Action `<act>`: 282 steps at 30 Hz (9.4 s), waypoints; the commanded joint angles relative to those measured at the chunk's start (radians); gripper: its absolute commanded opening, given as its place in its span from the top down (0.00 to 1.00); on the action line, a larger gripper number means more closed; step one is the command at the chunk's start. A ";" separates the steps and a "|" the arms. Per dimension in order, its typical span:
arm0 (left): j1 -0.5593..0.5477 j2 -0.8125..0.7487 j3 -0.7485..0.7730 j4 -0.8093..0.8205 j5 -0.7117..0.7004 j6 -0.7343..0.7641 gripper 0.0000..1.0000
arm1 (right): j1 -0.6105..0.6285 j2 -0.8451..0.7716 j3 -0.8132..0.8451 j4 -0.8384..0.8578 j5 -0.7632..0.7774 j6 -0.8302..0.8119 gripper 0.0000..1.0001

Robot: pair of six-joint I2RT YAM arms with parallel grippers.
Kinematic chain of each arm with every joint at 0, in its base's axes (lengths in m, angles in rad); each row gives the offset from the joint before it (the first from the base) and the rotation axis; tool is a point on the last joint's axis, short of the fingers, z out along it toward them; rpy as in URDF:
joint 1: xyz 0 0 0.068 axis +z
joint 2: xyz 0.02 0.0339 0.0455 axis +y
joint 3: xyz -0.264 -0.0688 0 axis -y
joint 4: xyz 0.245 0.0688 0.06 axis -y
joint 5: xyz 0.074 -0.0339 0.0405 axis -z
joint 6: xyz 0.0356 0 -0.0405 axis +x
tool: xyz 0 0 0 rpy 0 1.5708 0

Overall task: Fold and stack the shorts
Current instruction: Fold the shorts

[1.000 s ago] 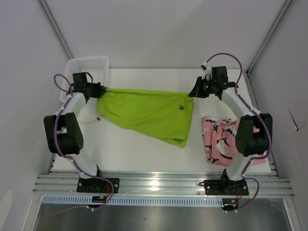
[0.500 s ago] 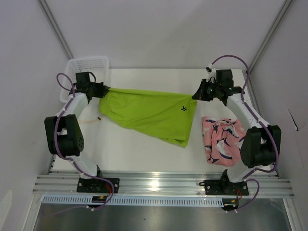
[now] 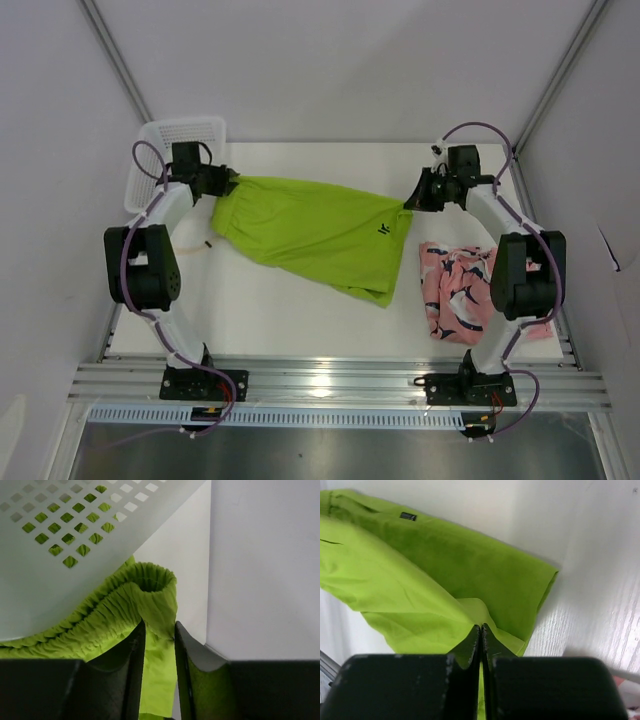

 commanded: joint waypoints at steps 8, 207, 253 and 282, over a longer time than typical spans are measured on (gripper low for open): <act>-0.007 0.094 0.112 0.060 -0.001 0.021 0.01 | -0.022 0.300 0.321 0.004 0.048 0.077 0.56; 0.011 -0.832 -0.835 0.009 -0.060 0.583 0.01 | 0.759 0.570 0.515 -0.211 0.064 0.128 1.00; 0.517 -0.699 -0.728 -0.239 0.514 0.807 0.01 | 1.203 0.286 0.145 0.409 0.886 -0.429 0.13; 0.553 -0.677 -0.754 -0.181 0.526 0.784 0.01 | 1.284 0.491 0.156 0.602 1.210 -0.589 1.00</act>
